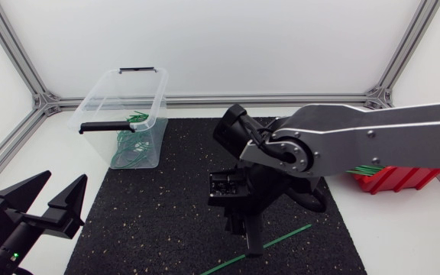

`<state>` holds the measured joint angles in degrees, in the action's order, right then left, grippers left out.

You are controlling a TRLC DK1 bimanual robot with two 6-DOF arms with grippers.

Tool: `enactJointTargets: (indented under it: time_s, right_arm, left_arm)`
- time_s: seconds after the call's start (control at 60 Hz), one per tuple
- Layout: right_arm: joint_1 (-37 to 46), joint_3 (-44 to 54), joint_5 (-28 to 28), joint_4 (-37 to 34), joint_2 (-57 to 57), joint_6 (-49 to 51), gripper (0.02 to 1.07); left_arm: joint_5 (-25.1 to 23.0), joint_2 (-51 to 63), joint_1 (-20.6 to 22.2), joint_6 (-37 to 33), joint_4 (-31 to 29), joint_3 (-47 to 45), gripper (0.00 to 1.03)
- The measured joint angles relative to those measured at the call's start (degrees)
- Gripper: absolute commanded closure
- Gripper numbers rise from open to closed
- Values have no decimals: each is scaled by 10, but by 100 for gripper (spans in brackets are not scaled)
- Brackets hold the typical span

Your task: Take a green cable tie from the red box, thread the tail through the head to close it, then place it in the transparent bin on the left.

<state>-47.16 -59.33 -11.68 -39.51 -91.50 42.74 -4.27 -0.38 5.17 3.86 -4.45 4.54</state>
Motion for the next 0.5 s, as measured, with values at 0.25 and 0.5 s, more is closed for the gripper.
enactJointTargets:
  time_s: [0.25,0.5]
  right_arm:
    - [-37,10,10,24,-51,27,57]
    - [-70,25,11,51,-67,41,57]
  left_arm:
    - [0,0,0,0,-1,0,6]
    - [0,0,0,0,-3,0,6]
